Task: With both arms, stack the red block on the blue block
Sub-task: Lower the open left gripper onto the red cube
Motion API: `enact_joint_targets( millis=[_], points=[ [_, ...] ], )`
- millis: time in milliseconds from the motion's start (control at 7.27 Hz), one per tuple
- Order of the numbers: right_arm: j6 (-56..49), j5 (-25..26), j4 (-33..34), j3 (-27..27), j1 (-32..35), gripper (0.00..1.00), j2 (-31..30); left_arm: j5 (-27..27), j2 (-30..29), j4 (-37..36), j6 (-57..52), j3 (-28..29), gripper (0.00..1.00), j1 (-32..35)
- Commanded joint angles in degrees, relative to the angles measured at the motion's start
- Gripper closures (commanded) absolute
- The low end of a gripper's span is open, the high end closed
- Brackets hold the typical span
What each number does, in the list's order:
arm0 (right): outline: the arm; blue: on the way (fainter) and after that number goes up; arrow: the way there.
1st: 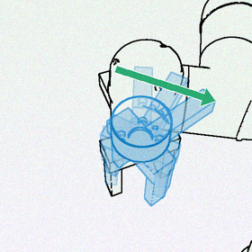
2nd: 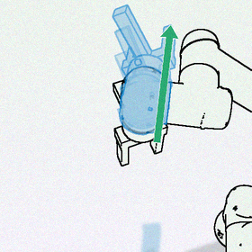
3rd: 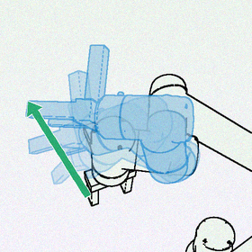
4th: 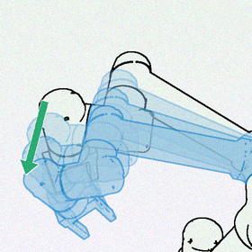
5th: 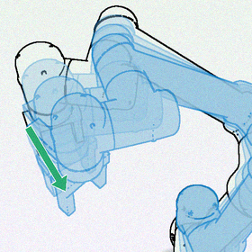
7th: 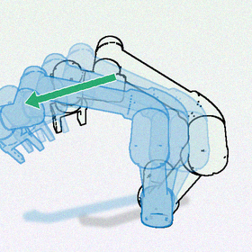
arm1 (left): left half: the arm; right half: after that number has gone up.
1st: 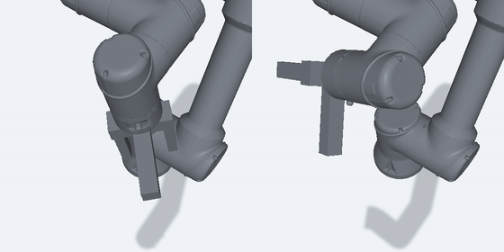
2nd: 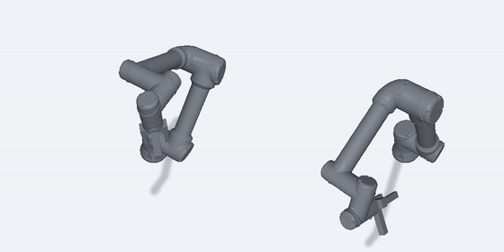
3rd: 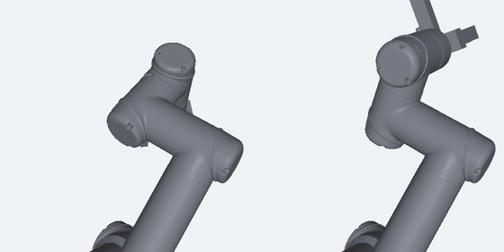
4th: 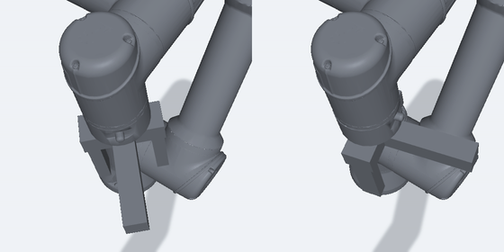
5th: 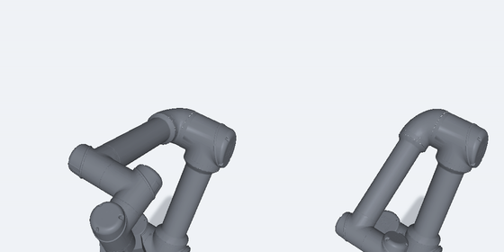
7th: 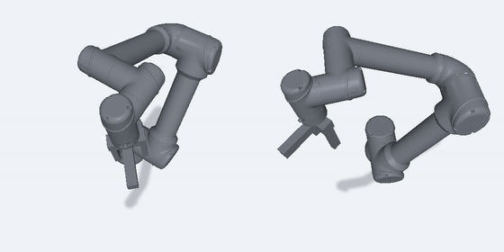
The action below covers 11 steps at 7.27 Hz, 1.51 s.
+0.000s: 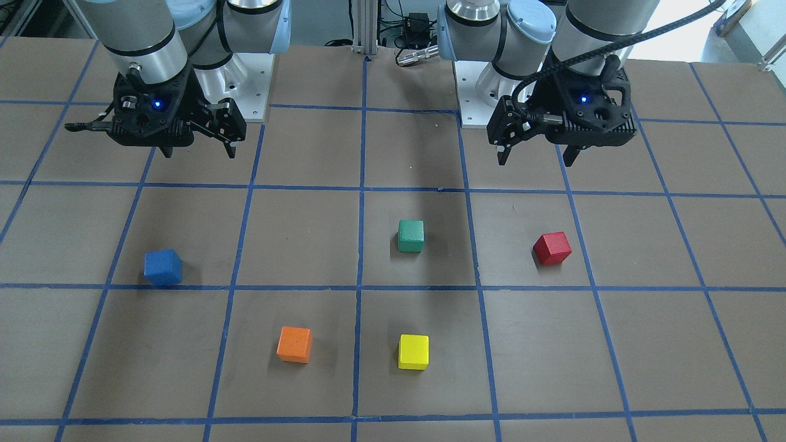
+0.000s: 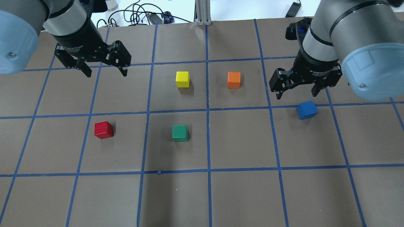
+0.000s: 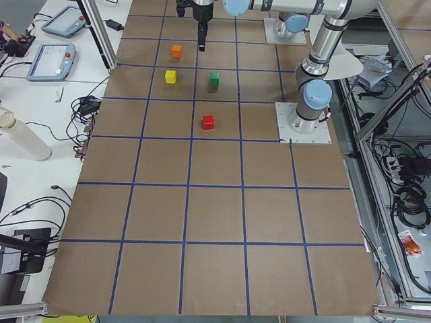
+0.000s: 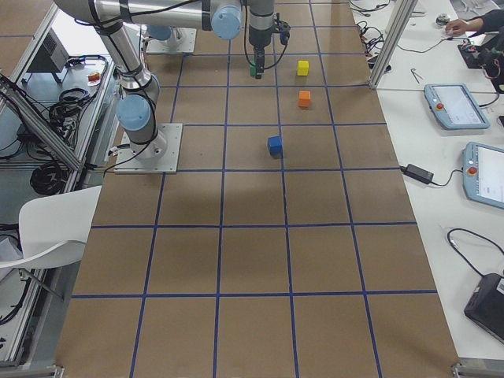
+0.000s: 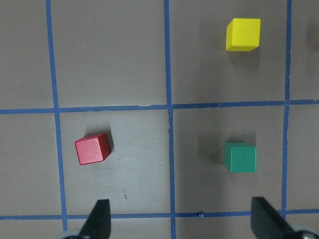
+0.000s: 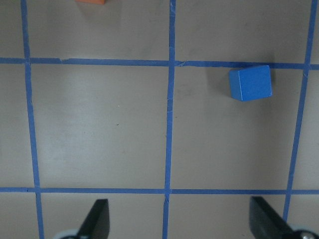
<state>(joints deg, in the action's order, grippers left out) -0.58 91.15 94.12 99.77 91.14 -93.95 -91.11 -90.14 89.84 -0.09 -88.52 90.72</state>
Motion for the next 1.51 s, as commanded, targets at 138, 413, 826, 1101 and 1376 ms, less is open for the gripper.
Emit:
enact_joint_targets(
  millis=[138, 413, 826, 1101, 1376],
  points=[
    [-0.03, -0.01, 0.10, -0.01, 0.00, 0.00, 0.00, -0.29, 0.49, 0.24, 0.00, -1.30, 0.00, 0.51],
    [-0.03, -0.01, 0.10, -0.01, 0.00, 0.00, 0.00, -0.12, -0.20, -0.54, -1.22, -6.90, 0.00, -2.45],
    [-0.12, -0.01, 0.10, -0.01, 0.00, 0.00, 0.00, -0.47, -3.02, -4.83, -7.87, -15.86, 0.00, -12.47],
    [-0.12, -0.01, 0.10, -0.01, 0.00, 0.00, 0.00, -0.30, -5.30, -19.99, -12.01, -25.60, 0.00, -18.71],
    [-0.12, -0.01, 0.01, 0.16, 0.00, 0.00, 0.00, -0.47, -8.20, -30.57, -14.59, -31.52, 0.00, -20.40]
  ],
)
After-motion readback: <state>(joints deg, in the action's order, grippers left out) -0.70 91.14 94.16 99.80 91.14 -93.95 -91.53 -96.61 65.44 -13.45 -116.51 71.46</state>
